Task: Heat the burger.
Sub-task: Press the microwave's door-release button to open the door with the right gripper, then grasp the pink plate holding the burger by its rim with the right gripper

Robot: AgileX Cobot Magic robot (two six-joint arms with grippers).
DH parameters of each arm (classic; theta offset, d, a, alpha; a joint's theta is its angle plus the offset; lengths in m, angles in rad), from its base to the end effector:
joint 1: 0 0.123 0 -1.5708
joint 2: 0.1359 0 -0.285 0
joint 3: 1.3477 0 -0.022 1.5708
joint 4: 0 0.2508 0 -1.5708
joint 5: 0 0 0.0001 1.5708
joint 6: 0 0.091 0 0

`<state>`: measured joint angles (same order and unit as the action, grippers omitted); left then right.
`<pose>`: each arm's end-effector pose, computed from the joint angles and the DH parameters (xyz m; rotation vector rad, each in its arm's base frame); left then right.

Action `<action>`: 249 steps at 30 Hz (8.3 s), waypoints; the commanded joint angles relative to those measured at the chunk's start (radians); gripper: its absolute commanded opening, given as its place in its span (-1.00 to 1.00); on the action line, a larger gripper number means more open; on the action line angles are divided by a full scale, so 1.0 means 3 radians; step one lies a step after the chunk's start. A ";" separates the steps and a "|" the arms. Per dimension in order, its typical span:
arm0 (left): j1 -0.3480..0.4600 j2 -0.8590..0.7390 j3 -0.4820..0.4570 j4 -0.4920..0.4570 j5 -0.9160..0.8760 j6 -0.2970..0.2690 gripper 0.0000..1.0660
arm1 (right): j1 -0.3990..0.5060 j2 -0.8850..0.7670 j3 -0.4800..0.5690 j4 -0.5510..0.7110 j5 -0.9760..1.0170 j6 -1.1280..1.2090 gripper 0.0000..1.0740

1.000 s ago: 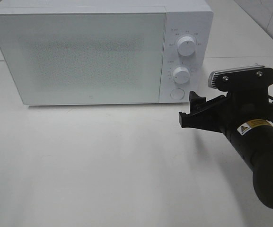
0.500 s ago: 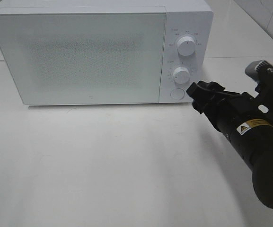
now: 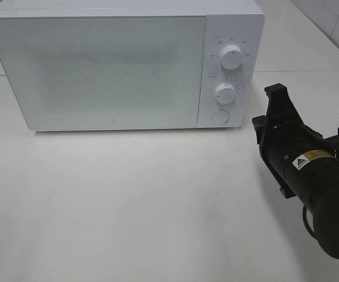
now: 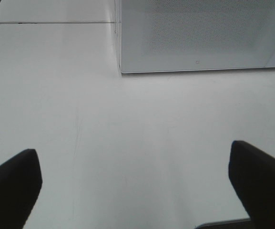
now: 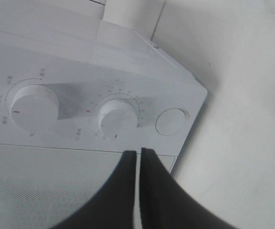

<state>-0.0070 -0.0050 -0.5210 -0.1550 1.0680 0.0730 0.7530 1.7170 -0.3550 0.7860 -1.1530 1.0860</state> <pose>-0.0090 -0.0123 0.2832 0.0909 2.0169 -0.1429 0.2157 0.1216 0.1450 1.1091 1.5117 0.9452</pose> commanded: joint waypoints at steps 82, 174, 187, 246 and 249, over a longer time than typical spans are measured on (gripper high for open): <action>0.0007 -0.0057 -0.0003 -0.0027 -0.0033 -0.0023 0.88 | -0.0440 0.1557 -0.1850 0.0280 0.0547 0.0420 -1.00; 0.0007 -0.0057 -0.0003 -0.0027 -0.0033 -0.0023 0.88 | -0.0600 -0.0317 -0.1177 0.0373 0.3577 -0.4210 -0.96; 0.0007 -0.0057 -0.0003 -0.0027 -0.0033 -0.0023 0.88 | -0.0713 -0.0450 -0.1177 -0.0667 0.4643 -0.4557 -0.94; 0.0007 -0.0057 -0.0003 -0.0027 -0.0033 -0.0023 0.88 | -0.0653 -0.0437 -0.2313 -0.3243 0.5827 -0.7413 0.87; 0.0007 -0.0057 -0.0003 -0.0027 -0.0033 -0.0023 0.88 | -0.0573 -0.0413 -0.2330 -0.3283 0.5747 -0.7410 0.85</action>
<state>-0.0070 -0.0050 -0.5210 -0.1550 1.0680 0.0730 0.5610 1.5910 -1.0430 -0.1920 0.5950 -1.1480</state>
